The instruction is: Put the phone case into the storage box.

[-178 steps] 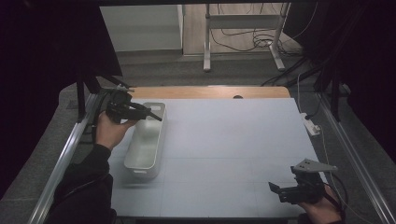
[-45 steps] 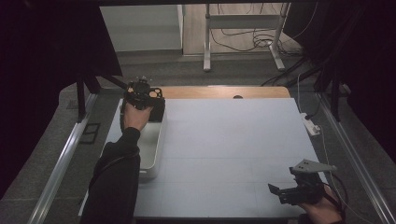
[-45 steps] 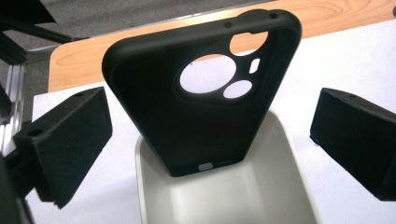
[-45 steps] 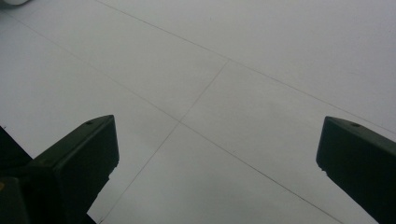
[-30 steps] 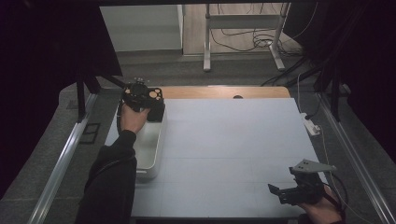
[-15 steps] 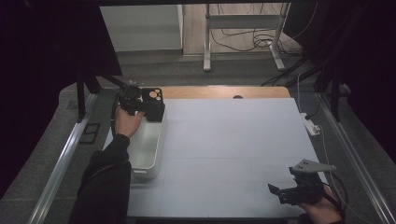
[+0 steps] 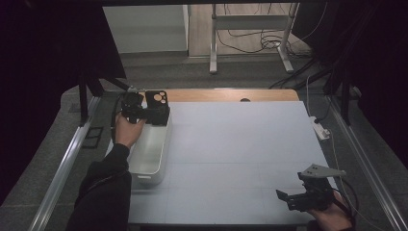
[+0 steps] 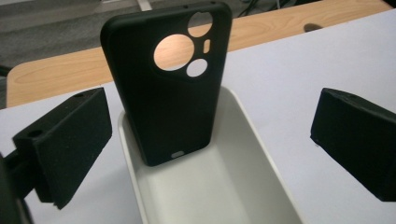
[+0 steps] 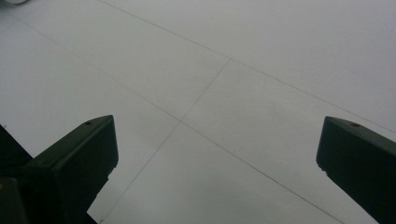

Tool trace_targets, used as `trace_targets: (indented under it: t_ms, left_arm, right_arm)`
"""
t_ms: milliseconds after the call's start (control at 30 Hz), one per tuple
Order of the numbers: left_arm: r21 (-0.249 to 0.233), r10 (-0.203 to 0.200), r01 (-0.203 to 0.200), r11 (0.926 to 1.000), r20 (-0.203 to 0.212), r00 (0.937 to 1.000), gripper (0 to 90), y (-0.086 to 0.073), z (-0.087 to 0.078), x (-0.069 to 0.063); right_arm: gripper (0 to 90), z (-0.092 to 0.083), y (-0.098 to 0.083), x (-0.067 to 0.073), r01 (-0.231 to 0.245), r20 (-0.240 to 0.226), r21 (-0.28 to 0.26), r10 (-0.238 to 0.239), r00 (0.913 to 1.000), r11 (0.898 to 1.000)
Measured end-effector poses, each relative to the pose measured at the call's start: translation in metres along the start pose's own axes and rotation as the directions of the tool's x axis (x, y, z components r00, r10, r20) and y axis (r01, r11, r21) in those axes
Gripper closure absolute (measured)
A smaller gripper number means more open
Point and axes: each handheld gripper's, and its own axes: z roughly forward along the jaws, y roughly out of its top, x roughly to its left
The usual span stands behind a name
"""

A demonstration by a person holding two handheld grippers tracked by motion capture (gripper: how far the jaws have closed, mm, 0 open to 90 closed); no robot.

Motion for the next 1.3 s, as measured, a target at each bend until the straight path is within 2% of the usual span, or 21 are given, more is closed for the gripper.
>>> trace_targets:
  t_ms: [500, 733, 1000, 1300]
  left_arm:
    - [-0.013, 0.066, -0.065, 0.9978, 0.028, 0.9974, 0.0, -0.007, -0.009, -0.006]
    - [-0.03, 0.059, -0.057, 0.9979, 0.069, 0.9959, 0.0, -0.012, -0.014, -0.007]
    - [-0.058, 0.058, -0.053, 0.9969, 0.081, 0.995, 0.0, -0.018, -0.021, -0.007]
    - [-0.076, 0.068, -0.062, 0.9951, 0.076, 0.9948, 0.0, -0.024, -0.028, -0.01]
  right_arm:
    - [0.0, 0.0, 0.0, 0.001, 0.005, 0.01, -0.004, -0.005, 0.9999, 1.0]
    - [0.0, 0.0, 0.0, 0.001, 0.007, 0.012, -0.003, -0.007, 0.9999, 1.0]
    - [0.0, 0.0, 0.0, 0.002, 0.011, 0.015, -0.003, -0.011, 0.9998, 1.0]
    - [0.0, 0.0, 0.0, 0.002, 0.013, 0.016, -0.003, -0.013, 0.9998, 1.0]
